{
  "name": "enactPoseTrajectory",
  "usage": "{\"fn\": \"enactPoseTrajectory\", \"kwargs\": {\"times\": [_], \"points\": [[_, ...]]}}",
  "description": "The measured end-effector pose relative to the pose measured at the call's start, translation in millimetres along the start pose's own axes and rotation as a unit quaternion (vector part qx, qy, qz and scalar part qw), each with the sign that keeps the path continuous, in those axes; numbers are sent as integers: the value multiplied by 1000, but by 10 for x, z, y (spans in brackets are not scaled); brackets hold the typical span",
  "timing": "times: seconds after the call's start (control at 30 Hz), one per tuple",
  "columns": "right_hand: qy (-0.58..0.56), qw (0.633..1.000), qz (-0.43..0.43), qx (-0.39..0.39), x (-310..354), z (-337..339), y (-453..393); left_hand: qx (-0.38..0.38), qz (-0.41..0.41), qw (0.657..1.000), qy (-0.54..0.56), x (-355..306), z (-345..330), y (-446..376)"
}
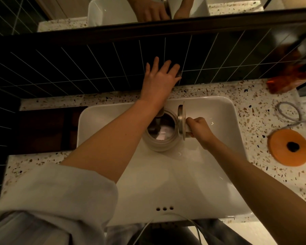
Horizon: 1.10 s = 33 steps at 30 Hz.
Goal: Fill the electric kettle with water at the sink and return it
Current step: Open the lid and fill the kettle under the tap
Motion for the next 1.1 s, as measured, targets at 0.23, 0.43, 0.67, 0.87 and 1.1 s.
{"fn": "enactPoseTrajectory", "kwargs": {"times": [0.23, 0.43, 0.67, 0.87, 1.1], "points": [[2, 1000, -5, -10, -17, -4, -30, -22, 5, 986, 164, 73, 95, 76], [3, 1000, -15, -6, -42, 6, -55, -129, 95, 922, 353, 368, -89, 614], [9, 1000, -23, -6, -38, 16, -62, -77, 319, 733, 596, 558, -875, 1515], [10, 1000, -21, -3, -13, 2, -39, 45, 336, 580, 740, 357, -1135, 1598], [6, 999, -35, -2, -17, -1, -14, 6, 331, 586, 740, 308, -1076, 1500]]}}
Point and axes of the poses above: each hand's wrist, its own y-axis away from the middle knuckle, its own z-axis out of the back of the hand, x = y × z, the point moved 4 cm from there along -y, towards the middle knuckle, and after that the axes turned 9 degrees about x, right-handed, at the moved point
